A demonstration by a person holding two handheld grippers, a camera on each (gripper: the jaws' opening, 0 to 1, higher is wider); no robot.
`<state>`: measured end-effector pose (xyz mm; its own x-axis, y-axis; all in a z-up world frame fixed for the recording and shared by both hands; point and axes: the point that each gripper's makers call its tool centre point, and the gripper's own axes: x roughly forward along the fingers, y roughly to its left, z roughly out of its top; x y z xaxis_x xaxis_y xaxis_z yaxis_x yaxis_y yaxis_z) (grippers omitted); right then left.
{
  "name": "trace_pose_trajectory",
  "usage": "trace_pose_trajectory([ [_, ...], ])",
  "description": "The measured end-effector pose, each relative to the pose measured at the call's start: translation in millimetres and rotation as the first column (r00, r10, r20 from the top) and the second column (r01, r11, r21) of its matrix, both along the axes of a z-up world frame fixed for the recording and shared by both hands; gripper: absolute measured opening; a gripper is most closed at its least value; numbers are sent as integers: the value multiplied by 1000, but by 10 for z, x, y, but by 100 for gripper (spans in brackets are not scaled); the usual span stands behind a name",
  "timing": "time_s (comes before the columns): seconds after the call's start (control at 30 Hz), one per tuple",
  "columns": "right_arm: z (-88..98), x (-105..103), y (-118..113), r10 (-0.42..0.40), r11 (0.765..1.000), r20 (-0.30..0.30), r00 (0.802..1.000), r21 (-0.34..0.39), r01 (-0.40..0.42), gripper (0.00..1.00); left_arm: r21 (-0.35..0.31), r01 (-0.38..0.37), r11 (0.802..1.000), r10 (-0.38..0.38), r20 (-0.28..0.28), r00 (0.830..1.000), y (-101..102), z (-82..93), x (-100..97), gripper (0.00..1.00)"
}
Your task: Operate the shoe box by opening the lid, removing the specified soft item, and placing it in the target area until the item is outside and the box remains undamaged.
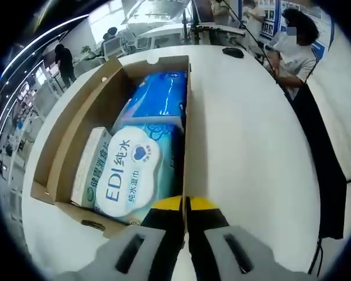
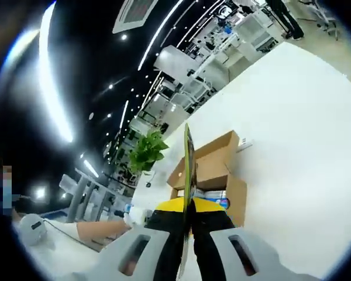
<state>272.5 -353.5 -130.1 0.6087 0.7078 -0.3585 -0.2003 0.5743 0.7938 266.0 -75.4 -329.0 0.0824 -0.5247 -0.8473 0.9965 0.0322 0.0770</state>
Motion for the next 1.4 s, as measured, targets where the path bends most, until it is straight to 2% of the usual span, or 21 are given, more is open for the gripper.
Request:
trace_pose_trajectory([
  [0.23, -218, 182, -360, -16, 1000, -31, 999, -12, 15, 0, 9, -1, 1000, 1, 0, 1000, 2, -12, 3, 1],
  [0.33, -358, 296, -534, -22, 998, -25, 999, -54, 20, 0, 17, 0, 1000, 0, 2, 1000, -3, -12, 1, 1],
  [0.4, -456, 305, -586, -14, 996, -46, 999, -90, 10, 0, 14, 1, 1000, -1, 3, 1000, -2, -12, 7, 1],
  [0.43, -493, 292, -562, -20, 995, -62, 998, -99, 13, 0, 12, 2, 1000, -2, 3, 1000, -2, -12, 7, 1],
  [0.63, -597, 248, -494, -2, 994, -71, 997, -105, -5, 0, 14, -6, 1000, 6, -7, 1000, -6, -14, 8, 1],
  [0.77, -784, 247, -491, -16, 990, -103, 995, -139, 1, 0, 18, -10, 1000, 10, -6, 1000, -6, -17, 5, 1],
  [0.83, -911, 289, -517, -1, 978, -77, 997, -209, -15, 0, 20, -10, 1000, 10, -6, 1000, -6, -18, 5, 1],
  [0.9, -1007, 288, -505, 11, 961, -88, 996, -276, -35, 0, 24, -15, 1000, 16, -12, 1000, -7, -22, 10, 1],
  [1.0, -1009, 334, -473, -24, 967, -128, 991, -256, -9, 0, 40, -8, 999, 9, -14, 1000, -10, -42, 9, 1],
  [1.07, -985, 360, -434, -22, 973, -127, 992, -232, -8, 0, 50, -7, 999, 7, -11, 1000, -8, -50, 5, 1],
  [1.23, -1098, 365, -388, -24, 964, -150, 988, -267, -17, 0, 56, -2, 998, 2, -1, 1000, -7, -49, 2, 1],
  [1.3, -1187, 333, -337, -2, 959, -161, 987, -279, -44, 0, 57, -4, 998, 4, -2, 1000, -9, -51, 4, 1],
  [1.4, -1320, 287, -265, 75, 936, -124, 989, -333, -112, 0, 58, -4, 998, 4, 0, 1000, -10, -53, 4, 1],
])
